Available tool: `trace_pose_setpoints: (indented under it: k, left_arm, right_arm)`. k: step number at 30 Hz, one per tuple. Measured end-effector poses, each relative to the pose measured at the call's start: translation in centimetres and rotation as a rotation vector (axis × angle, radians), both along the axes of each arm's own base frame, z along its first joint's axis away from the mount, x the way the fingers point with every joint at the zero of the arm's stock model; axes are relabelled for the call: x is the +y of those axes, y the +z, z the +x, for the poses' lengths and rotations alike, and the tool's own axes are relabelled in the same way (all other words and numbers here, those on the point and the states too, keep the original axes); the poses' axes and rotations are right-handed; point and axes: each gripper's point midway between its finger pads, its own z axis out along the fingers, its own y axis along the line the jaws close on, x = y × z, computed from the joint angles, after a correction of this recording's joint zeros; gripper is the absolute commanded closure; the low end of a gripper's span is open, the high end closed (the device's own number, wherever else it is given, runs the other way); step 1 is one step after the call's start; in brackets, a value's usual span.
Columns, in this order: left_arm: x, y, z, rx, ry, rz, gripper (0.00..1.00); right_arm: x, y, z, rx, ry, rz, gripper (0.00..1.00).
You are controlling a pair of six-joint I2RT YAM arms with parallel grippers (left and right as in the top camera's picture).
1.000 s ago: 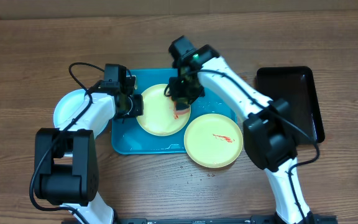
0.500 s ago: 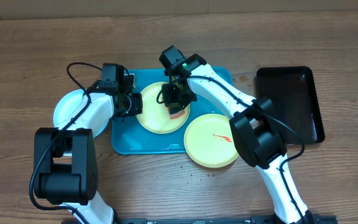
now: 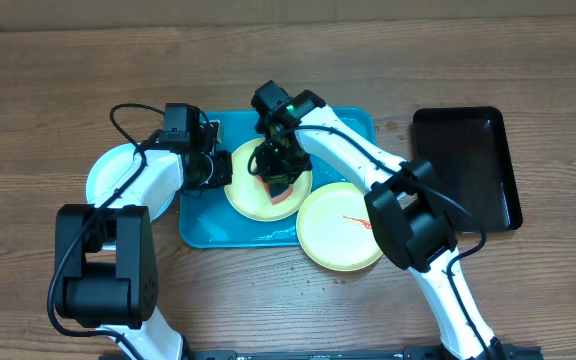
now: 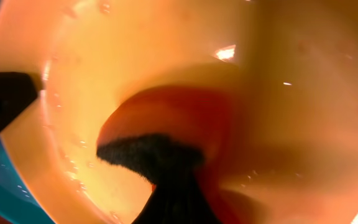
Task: Clean dirty plates on tray and stack at the side
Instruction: 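Scrub the held yellow plate with the sponge in the right gripper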
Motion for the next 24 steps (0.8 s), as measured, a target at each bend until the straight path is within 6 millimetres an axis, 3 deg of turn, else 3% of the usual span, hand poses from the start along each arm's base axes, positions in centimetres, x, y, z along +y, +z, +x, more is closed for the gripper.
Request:
trace_pose_setpoints:
  k: [4,8,14,17,21,24]
  left_arm:
    - [-0.1,0.0,0.0,0.003,-0.002,-0.015,0.96]
    - [-0.1,0.0,-0.1,0.006,0.000,-0.028,0.96]
    - [0.5,0.1,0.4,-0.010,0.025,-0.027,0.96]
    - [0.8,0.2,0.8,-0.020,0.049,-0.028,0.96]
    - [1.1,0.3,1.1,-0.026,0.064,-0.028,0.96]
    - [1.4,0.3,1.1,-0.026,0.072,-0.028,0.96]
  right_arm:
    - [-2.1,-0.1,1.2,0.007,-0.036,-0.019,0.96]
    - [-3.4,0.2,3.6,-0.012,-0.076,0.038,0.96]
    - [-1.9,0.7,5.7,-0.037,-0.060,0.214,0.96]
    - [0.1,0.7,4.7,-0.028,-0.016,0.253,0.96]
    - [2.9,0.8,0.8,0.039,0.062,0.253,0.96]
    - [3.9,0.7,-2.2,0.105,0.107,0.229,0.96]
